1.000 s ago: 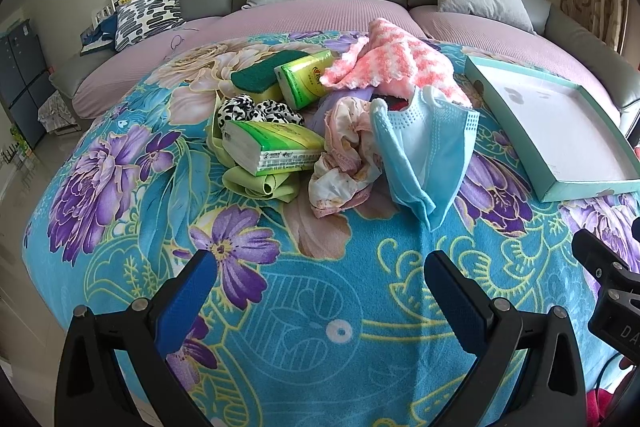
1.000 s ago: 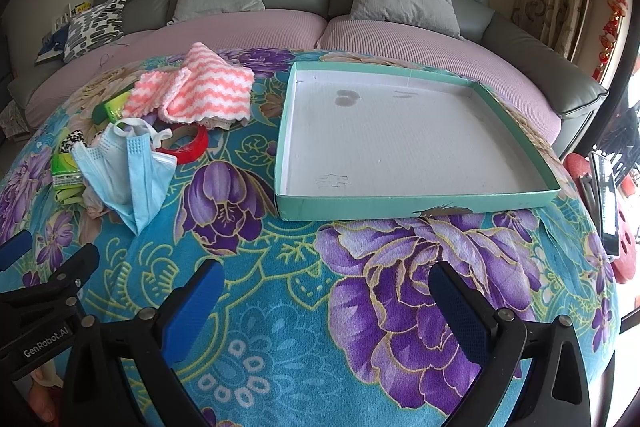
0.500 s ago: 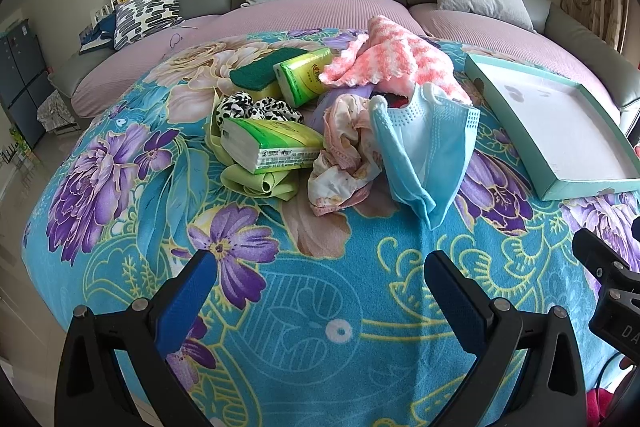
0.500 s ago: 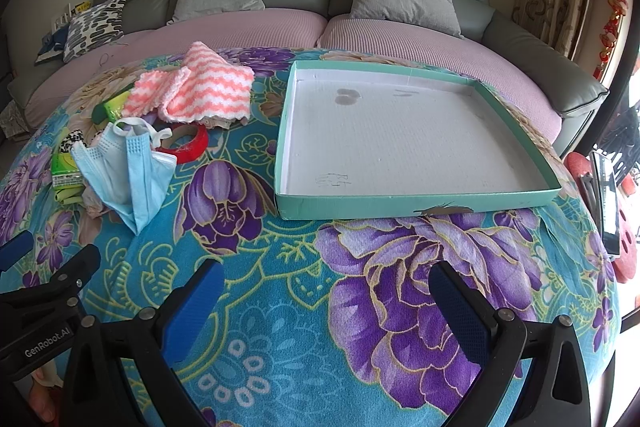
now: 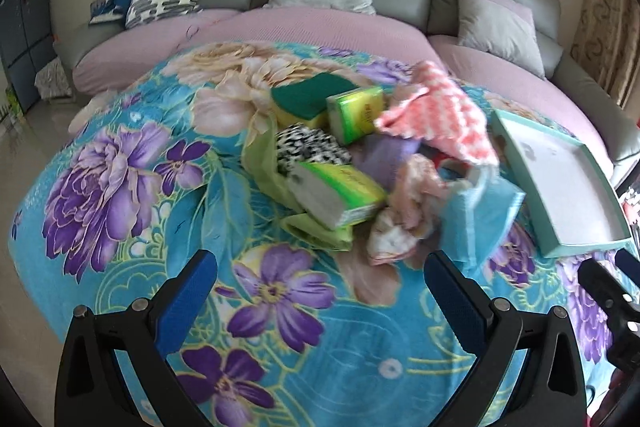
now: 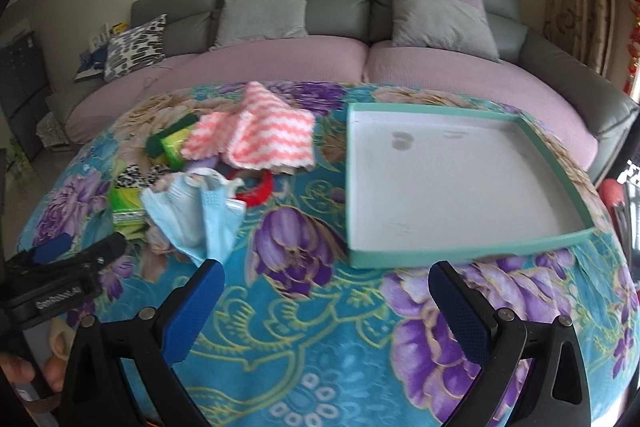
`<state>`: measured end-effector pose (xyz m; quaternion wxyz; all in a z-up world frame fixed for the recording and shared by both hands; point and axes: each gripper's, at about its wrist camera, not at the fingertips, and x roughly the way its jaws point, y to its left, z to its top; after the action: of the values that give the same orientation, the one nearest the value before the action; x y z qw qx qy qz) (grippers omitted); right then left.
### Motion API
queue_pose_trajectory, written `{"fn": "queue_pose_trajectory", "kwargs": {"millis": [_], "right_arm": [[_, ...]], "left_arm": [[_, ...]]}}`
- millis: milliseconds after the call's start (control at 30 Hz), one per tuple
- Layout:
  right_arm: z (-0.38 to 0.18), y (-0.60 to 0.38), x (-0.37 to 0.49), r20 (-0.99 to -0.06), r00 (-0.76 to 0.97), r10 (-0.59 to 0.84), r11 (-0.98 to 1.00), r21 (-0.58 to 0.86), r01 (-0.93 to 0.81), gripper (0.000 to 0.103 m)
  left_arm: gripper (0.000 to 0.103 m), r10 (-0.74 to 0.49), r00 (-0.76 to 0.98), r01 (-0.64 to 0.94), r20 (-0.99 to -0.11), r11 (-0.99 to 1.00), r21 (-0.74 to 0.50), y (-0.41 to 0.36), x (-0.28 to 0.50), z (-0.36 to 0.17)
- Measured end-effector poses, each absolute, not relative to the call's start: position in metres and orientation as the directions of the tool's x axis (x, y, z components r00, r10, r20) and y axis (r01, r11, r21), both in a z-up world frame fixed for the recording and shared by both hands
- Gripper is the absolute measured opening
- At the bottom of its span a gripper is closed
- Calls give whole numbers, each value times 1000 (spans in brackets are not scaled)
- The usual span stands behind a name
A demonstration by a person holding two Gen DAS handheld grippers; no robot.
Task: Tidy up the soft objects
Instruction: 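Grasp the blue face mask with the right gripper while the left gripper approaches the lime-green cloth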
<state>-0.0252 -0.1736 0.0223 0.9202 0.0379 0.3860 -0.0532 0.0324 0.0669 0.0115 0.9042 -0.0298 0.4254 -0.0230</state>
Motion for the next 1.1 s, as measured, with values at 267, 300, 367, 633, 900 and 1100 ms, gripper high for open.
{"fn": "queue_pose_trajectory", "kwargs": {"millis": [267,300,367,633,900,1100], "right_arm": [[17,-129,5,-730,681,51,998,55,-15,103],[15,-124,8,-735,676,58,998,52,-29,103],[10,-116,17,-744,665,71,997,46,-55,102],[-7,-97,43,-774,624,111,993,56,-108,94],[-14,-91,57,-779,614,127,991,71,-115,79],[-19,-92,62,-779,608,150,988,100,-116,64]], "left_arm": [[103,-109,620,-21,-777,988,-155,94,51,8],[103,-109,623,-26,-774,987,-160,97,53,10],[103,-110,633,-24,-766,987,-161,99,57,12],[103,-139,634,38,-761,988,-148,92,71,10],[90,-162,618,78,-769,986,-145,80,80,4],[71,-200,604,111,-772,980,-167,75,80,3]]}}
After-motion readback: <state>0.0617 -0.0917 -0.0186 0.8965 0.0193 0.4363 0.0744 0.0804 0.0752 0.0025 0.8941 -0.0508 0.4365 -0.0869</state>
